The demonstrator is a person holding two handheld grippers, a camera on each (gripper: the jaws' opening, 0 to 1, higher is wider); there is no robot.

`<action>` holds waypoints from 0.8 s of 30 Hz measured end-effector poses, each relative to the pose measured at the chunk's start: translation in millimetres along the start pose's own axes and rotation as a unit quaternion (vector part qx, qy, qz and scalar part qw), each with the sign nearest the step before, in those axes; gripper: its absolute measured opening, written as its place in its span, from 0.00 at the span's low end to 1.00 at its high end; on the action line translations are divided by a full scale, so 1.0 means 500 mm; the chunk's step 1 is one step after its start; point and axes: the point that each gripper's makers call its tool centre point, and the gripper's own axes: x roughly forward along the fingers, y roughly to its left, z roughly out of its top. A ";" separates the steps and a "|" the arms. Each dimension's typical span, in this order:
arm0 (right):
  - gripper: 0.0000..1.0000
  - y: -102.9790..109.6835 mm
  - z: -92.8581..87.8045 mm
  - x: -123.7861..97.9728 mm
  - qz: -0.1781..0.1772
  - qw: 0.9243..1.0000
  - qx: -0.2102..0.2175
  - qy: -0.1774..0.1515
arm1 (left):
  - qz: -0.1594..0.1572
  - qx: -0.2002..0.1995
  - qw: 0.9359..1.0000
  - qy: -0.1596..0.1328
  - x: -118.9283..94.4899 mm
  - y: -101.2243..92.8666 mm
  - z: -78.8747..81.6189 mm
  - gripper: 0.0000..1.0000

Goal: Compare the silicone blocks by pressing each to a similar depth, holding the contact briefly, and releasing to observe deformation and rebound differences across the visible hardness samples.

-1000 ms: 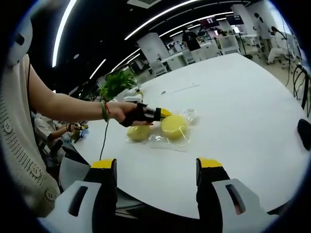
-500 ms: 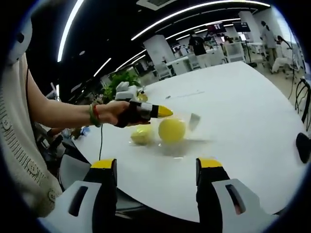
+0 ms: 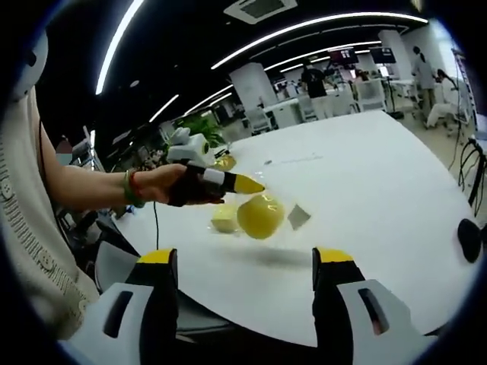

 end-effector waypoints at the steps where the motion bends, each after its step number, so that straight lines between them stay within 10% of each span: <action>1: 0.68 0.002 0.001 0.000 0.001 1.000 -0.003 0.000 | -0.001 0.002 1.000 -0.001 -0.006 -0.004 0.001 0.00; 24: 0.70 0.087 0.065 0.125 0.098 0.992 -0.075 0.017 | -0.015 0.084 0.993 -0.085 -0.244 -0.138 0.090 0.00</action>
